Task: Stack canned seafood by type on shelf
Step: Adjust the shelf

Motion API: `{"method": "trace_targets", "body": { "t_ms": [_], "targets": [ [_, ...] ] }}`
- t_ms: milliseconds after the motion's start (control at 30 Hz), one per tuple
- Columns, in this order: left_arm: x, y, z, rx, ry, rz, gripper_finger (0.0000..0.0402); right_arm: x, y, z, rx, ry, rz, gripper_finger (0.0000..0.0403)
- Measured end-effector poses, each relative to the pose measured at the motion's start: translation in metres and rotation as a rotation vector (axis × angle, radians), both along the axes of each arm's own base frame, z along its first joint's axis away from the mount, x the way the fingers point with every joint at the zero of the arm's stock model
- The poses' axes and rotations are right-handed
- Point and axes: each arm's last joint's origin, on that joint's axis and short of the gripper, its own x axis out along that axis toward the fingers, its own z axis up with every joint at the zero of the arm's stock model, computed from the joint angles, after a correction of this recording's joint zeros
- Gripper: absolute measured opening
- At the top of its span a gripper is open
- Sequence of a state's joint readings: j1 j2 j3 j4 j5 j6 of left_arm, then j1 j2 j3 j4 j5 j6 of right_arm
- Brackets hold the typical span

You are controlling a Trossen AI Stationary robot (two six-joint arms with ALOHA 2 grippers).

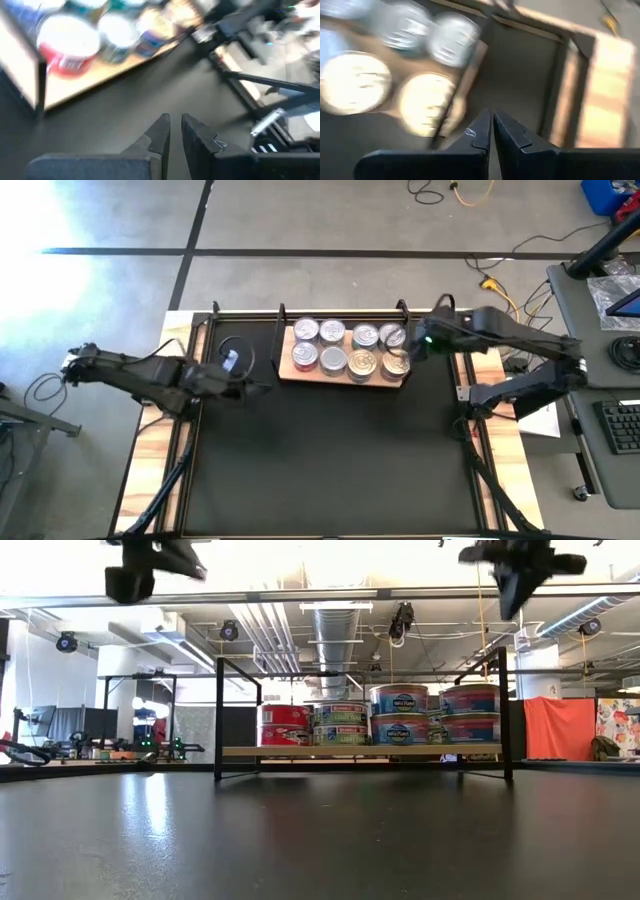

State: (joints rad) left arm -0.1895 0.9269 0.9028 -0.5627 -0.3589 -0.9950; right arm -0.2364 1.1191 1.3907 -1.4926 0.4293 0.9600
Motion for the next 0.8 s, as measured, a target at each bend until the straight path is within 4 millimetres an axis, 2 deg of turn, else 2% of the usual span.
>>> {"method": "trace_targets", "body": {
  "t_ms": [200,333,533,633,800],
  "targets": [
    [-0.010,-0.015,0.012,0.174,-0.077,-0.077,0.0032,0.018,-0.039,-0.021,0.138,0.080,-0.066,0.0013],
    [-0.012,-0.024,0.012,0.192,-0.082,-0.109,0.0032,0.027,-0.067,-0.036,0.202,0.103,-0.069,0.0013],
    [-0.015,-0.043,0.010,0.235,-0.088,-0.154,0.0032,0.030,-0.104,-0.058,0.252,0.186,-0.090,0.0013],
    [-0.016,-0.051,0.009,0.274,-0.087,-0.155,0.0032,0.033,-0.119,-0.065,0.255,0.166,-0.082,0.0013],
    [-0.015,-0.052,0.007,0.288,-0.080,-0.150,0.0032,0.033,-0.138,-0.067,0.241,0.071,-0.078,0.0013]
  ]
}}
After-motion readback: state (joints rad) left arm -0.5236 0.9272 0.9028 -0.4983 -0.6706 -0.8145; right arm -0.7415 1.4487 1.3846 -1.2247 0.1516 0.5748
